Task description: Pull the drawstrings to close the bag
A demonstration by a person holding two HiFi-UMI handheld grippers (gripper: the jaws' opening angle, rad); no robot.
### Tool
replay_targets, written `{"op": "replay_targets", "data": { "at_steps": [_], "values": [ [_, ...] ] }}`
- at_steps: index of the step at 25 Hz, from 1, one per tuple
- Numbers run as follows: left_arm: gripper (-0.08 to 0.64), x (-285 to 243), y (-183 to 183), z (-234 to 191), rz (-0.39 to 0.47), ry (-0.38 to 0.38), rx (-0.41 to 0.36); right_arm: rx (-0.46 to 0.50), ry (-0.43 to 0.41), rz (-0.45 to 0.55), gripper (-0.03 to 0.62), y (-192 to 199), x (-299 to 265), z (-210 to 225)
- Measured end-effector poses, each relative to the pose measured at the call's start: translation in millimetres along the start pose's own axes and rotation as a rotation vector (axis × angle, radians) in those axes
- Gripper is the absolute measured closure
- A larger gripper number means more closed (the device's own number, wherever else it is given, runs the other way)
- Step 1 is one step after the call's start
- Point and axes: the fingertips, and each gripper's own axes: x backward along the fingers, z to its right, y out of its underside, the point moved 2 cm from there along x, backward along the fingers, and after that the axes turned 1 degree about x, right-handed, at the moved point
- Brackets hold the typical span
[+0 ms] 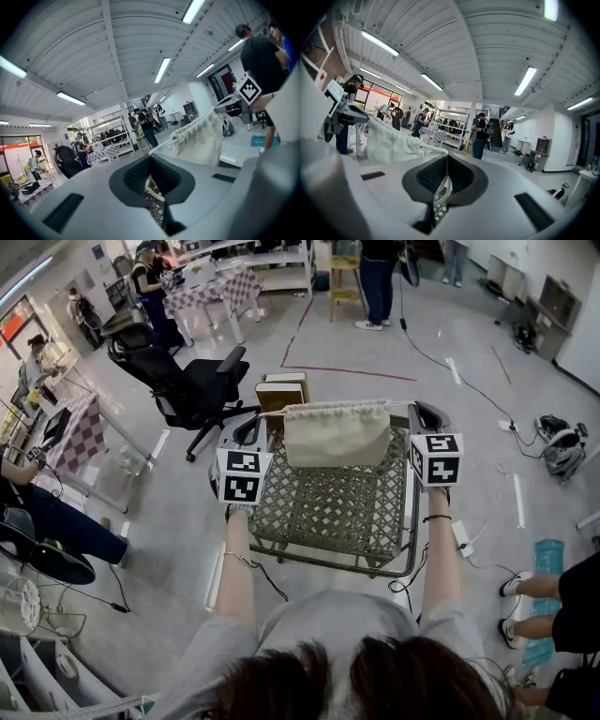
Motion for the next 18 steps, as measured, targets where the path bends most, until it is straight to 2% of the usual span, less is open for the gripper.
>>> {"op": "replay_targets", "data": {
  "at_steps": [10,18],
  "values": [
    [0.535,2,6,-9,0.027,-0.027,0.076,-0.074,0.029,0.011,0.568,5,-2,0],
    [0.535,1,10,-9,0.036,-0.038,0.105,-0.126,0.059,0.017,0.568,11,-1,2]
  ]
}}
